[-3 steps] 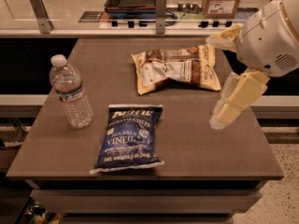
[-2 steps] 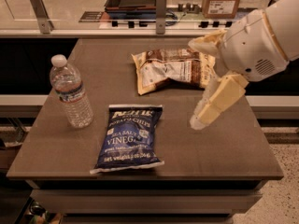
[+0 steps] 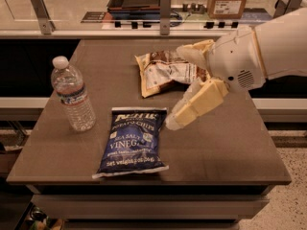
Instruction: Pick water bottle
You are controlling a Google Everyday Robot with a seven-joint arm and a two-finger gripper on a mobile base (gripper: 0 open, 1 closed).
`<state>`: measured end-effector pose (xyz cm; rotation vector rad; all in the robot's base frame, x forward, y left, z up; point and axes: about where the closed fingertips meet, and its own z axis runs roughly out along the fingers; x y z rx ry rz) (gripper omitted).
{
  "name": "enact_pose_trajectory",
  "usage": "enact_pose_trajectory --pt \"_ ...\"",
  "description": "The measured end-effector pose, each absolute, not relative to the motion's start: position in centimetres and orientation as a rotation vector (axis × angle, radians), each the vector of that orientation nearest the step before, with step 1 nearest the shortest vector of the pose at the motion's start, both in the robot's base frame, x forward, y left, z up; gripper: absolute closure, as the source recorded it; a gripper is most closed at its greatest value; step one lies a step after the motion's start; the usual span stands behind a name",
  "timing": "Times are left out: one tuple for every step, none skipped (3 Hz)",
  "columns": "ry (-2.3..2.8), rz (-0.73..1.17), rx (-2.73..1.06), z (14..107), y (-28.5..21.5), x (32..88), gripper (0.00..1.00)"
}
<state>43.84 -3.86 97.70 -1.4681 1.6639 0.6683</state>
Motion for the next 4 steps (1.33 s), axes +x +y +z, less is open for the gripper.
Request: enact_pose_trajectory --pt "1.617 0.721 -1.402 98.3 -1.5 43.7 0.0" --pt "1.61 0.726 -1.393 98.6 -1.2 43.7 0.0" --pt "1.613 0.719 -1.389 98.7 -1.2 43.7 0.0" --pt "1.626 0.732 -1.391 97.4 0.1 44.2 0.0"
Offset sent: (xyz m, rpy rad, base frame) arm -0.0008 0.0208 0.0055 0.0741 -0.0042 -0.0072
